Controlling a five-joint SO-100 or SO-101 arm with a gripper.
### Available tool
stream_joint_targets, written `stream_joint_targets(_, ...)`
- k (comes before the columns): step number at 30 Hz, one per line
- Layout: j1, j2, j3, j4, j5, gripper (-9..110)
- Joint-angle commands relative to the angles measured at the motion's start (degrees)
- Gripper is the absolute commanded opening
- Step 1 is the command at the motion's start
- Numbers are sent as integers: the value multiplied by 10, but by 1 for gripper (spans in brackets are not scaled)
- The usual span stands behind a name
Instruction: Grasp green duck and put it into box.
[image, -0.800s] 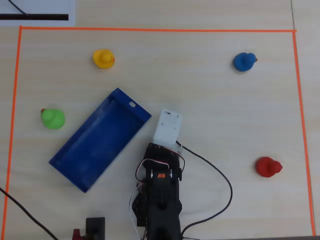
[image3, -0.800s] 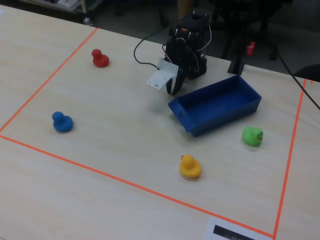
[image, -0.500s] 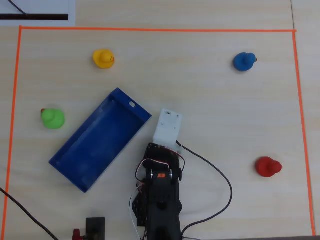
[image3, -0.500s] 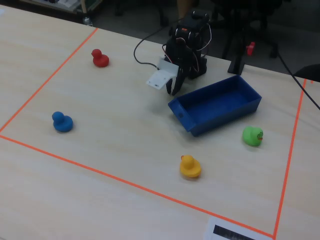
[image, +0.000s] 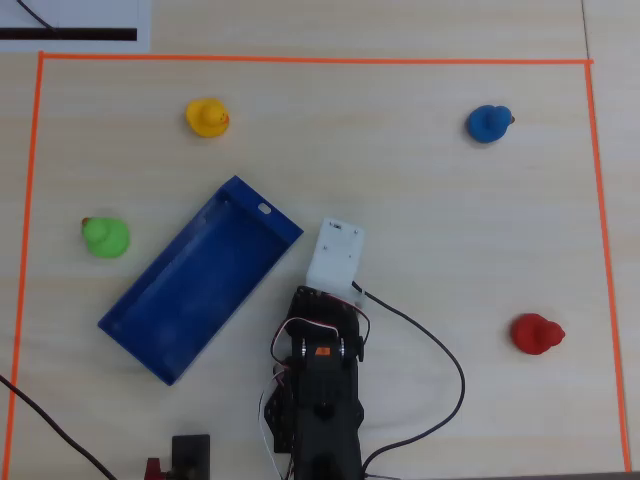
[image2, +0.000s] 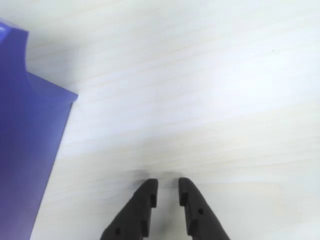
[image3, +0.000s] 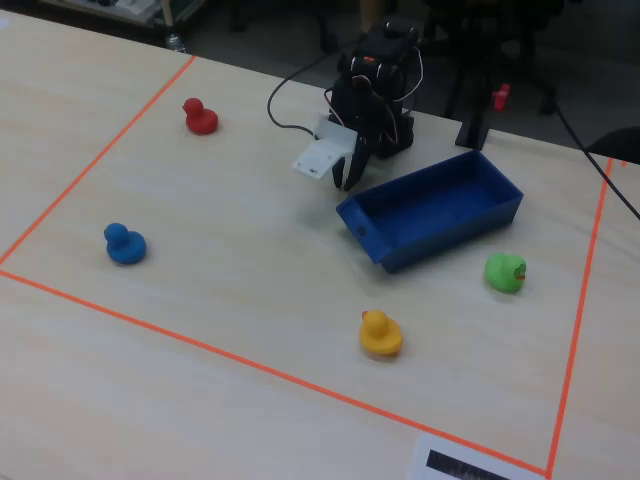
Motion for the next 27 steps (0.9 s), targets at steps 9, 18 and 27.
stream_joint_targets(9,4,-3,-2,13,1,3)
stream_joint_targets(18,4,-3,-2,13,1,3)
stream_joint_targets(27,0,-3,-2,13,1,1)
